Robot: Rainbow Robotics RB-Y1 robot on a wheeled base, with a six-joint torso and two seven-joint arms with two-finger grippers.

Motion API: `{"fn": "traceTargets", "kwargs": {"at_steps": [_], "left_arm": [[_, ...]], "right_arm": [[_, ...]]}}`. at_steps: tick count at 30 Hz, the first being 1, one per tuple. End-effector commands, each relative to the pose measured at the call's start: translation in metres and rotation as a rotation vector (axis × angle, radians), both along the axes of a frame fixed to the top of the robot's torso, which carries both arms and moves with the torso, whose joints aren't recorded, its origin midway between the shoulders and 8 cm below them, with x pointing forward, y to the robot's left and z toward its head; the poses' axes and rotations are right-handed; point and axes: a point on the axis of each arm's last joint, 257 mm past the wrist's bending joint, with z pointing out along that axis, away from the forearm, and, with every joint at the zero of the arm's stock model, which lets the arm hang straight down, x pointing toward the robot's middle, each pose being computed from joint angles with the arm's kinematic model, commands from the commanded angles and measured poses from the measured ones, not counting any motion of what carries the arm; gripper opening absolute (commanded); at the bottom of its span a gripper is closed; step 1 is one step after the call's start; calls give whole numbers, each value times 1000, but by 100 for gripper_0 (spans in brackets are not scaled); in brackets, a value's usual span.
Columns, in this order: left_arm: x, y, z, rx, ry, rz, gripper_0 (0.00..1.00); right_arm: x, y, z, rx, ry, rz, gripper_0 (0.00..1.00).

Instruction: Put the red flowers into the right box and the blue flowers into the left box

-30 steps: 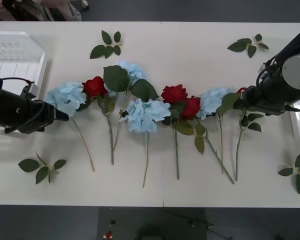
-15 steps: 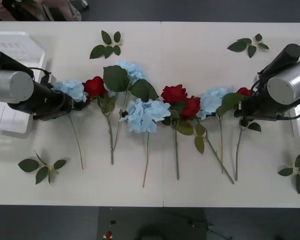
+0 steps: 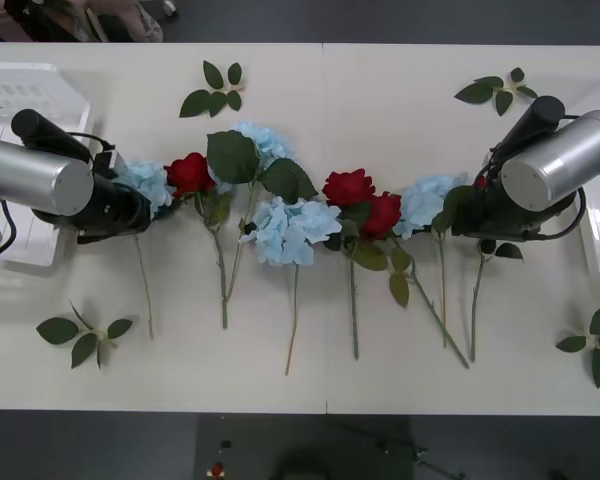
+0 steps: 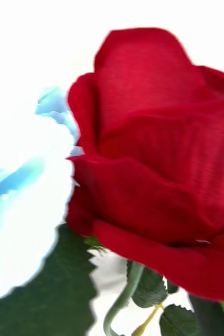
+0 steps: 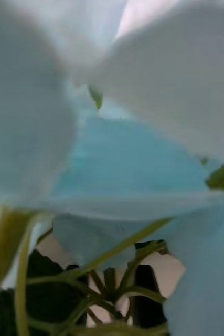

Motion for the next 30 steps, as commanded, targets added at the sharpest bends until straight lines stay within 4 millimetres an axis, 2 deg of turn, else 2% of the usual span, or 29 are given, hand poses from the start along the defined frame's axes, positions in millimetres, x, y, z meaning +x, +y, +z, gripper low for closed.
{"fn": "traceTargets", "kwargs": {"at_steps": [1, 3, 4, 9, 10, 11, 13, 16, 18, 20, 21, 23, 25, 27, 28, 30], "left_arm": [[11, 2, 14, -4, -32, 30, 0], [12, 5, 15, 2, -34, 31, 0], [12, 7, 17, 7, -37, 31, 0], [11, 24, 46, 48, -56, 8, 0], [7, 30, 61, 81, -60, -15, 0], [4, 33, 69, 95, -61, -25, 0], [-6, 44, 103, 161, -71, -66, 0], [-25, 61, 145, 249, -69, -100, 0], [-38, 79, 175, 323, -71, -111, 0], [-41, 105, 200, 425, -92, -123, 0], [-39, 130, 217, 523, -113, -140, 0], [-33, 154, 229, 611, -129, -151, 0], [-23, 193, 241, 733, -142, -154, 0], [-13, 218, 242, 804, -153, -147, 0], [-10, 224, 242, 825, -158, -148, 0], [5, 245, 244, 892, -196, -149, 0]], "right_arm": [[11, 2, 16, 0, -32, 7, 51], [11, 2, 15, -2, -32, 10, 46], [11, 2, 16, -2, -33, 10, 40], [11, 0, 15, -3, -30, 6, 17], [12, -1, 15, -4, -33, 7, 11], [12, -1, 15, -5, -33, 7, 10], [13, -2, 15, -5, -36, 8, 3], [14, -2, 15, -9, -42, 14, 1], [16, -2, 16, -10, -46, 18, 0], [18, -1, 20, -9, -55, 24, 0], [25, 2, 29, -9, -74, 35, 0], [32, 5, 42, -14, -94, 52, 0], [44, 7, 70, -28, -127, 74, 0], [53, 7, 98, -65, -147, 101, 0], [56, 4, 107, -87, -153, 115, 0], [63, -6, 140, -157, -174, 164, 0]]}}
